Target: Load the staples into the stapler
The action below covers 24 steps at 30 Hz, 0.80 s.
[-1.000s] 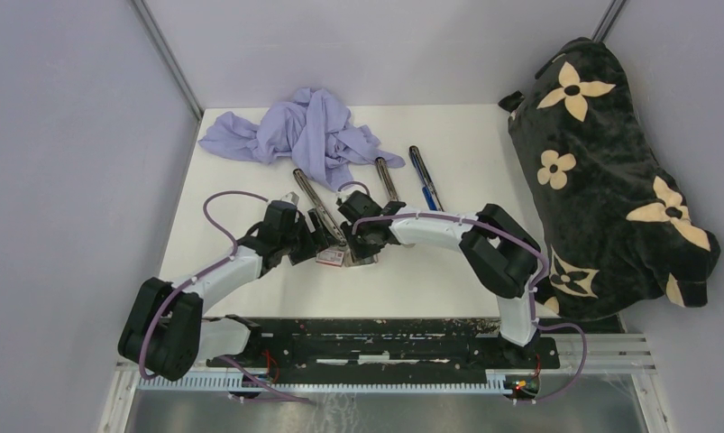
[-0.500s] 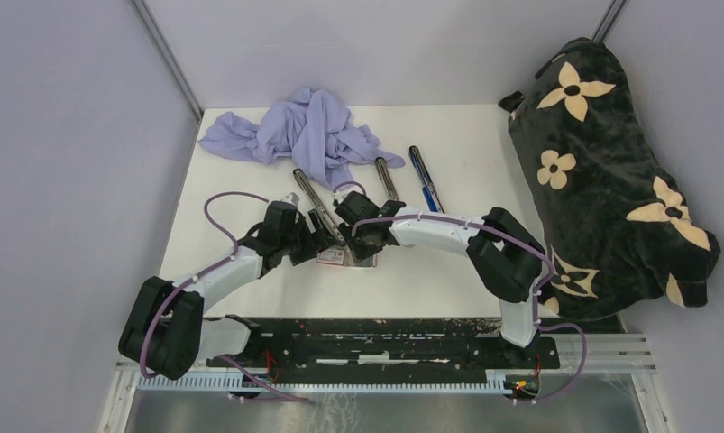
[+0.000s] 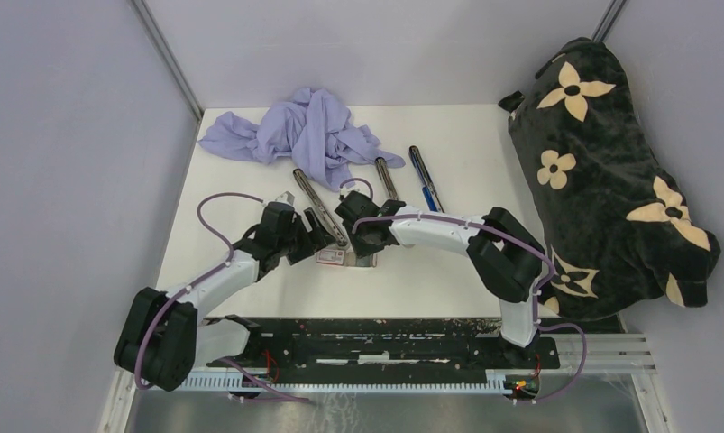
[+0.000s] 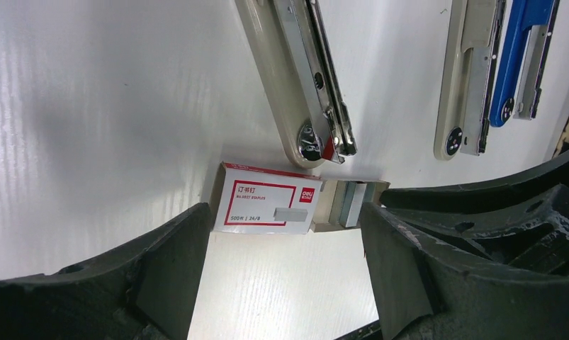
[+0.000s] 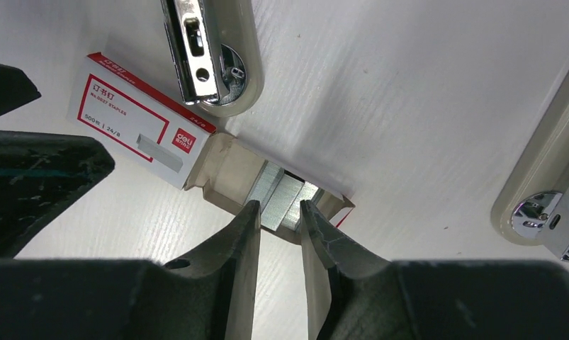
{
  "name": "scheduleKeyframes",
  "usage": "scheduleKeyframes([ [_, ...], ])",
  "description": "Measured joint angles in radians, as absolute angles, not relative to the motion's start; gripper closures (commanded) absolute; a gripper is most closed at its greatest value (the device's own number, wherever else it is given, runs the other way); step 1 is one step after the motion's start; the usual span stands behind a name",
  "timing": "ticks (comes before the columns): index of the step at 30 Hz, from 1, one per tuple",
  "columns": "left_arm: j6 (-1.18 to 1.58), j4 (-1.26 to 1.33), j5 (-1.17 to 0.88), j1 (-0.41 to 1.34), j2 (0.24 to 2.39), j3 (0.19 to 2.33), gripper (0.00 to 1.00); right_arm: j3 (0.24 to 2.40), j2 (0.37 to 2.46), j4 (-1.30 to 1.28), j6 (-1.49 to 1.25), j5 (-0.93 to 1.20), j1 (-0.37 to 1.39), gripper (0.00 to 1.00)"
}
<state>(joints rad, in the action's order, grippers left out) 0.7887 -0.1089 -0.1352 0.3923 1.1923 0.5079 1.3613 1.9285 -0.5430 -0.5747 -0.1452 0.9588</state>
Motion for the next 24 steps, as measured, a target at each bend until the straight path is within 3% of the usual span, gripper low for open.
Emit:
scheduleKeyframes([
  [24, 0.789, -0.157, -0.079, 0.392, 1.147, 0.508, 0.16, 1.395, 1.982, -0.567, -0.703, -0.249, 0.995, 0.7],
])
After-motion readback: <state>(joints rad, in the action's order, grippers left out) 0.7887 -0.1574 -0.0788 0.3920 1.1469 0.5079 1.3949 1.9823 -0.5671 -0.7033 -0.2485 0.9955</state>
